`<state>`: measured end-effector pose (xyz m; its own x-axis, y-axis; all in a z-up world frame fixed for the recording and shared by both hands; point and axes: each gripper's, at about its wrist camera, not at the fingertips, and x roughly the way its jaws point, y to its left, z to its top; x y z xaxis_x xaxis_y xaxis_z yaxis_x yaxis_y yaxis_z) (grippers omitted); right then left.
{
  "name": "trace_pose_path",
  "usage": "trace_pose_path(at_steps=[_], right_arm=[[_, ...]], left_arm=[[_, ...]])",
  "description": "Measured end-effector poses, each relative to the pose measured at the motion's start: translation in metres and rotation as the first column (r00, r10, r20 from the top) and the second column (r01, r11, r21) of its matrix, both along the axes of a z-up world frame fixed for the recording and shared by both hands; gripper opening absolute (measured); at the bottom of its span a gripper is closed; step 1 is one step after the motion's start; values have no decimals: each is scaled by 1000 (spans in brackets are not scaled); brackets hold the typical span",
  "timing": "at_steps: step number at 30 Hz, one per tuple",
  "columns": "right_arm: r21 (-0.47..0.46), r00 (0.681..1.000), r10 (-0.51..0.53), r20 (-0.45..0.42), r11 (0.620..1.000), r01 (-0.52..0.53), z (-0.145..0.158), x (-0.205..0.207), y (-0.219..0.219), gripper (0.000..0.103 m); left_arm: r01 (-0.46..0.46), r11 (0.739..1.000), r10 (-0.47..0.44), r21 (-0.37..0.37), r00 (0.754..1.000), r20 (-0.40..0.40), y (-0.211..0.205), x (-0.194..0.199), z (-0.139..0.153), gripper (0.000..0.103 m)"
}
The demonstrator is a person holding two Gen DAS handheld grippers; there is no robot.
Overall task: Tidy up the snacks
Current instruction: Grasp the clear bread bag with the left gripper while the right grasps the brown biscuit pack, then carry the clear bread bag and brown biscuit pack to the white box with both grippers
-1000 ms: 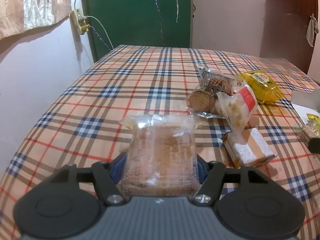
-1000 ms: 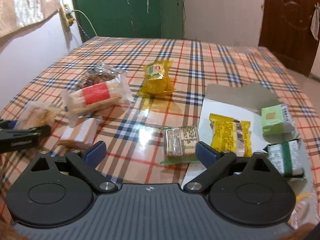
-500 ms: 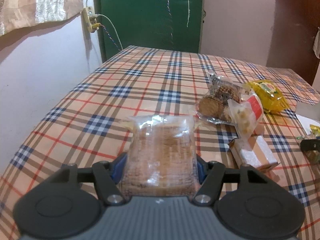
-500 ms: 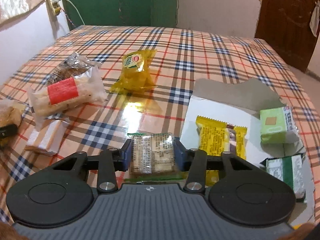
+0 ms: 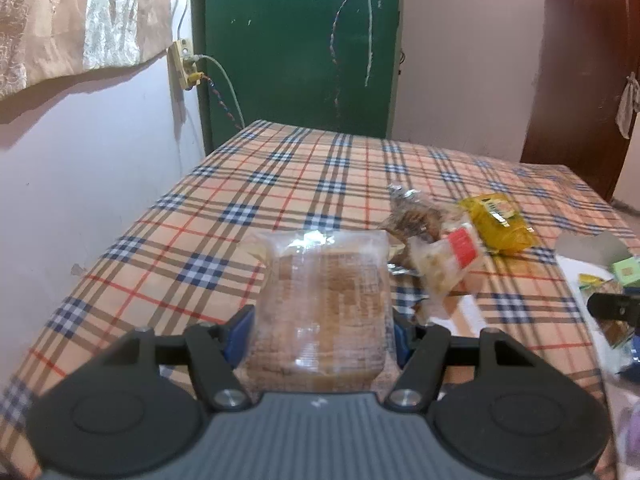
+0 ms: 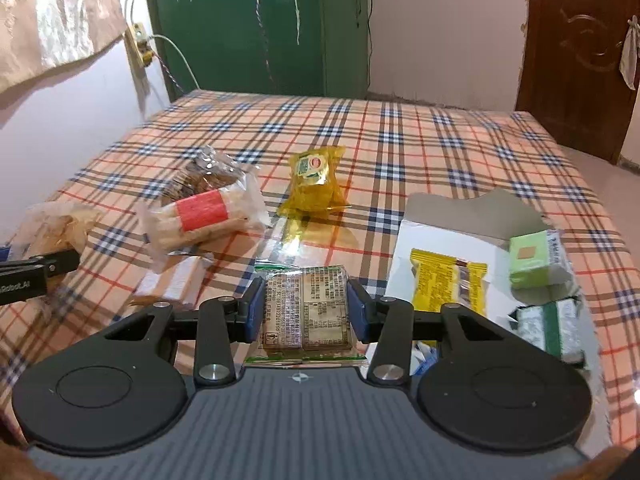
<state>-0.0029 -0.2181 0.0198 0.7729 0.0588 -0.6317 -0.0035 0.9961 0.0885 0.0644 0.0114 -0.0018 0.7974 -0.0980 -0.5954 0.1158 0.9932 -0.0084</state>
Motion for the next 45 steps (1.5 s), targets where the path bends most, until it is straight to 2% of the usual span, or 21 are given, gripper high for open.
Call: trace_pose_path(at_steps=[8,17,29,36,45], right_arm=[[-25,998,-47,32,999,48,15,-46,-7,56],[-42,987,-143,79,988,146,32,-97,-39,56],[-41,941,-311,134,947,318,52,-157,-100,56],[-28,919,-362,157,928,370,60,-175,-121,56],[-16,925,-345,161,936,352,61,-165,-121,56]], left_arm=[[60,998,-60,7,998,20,-23,-23,15,65],[119,993,-119,1,992,29,-42,-41,27,65],[192,981,-192,-10,980,49,-72,-51,43,65],[240,971,-239,-15,969,57,-93,-51,50,65],[307,952,-306,-14,951,54,-127,-48,53,65]])
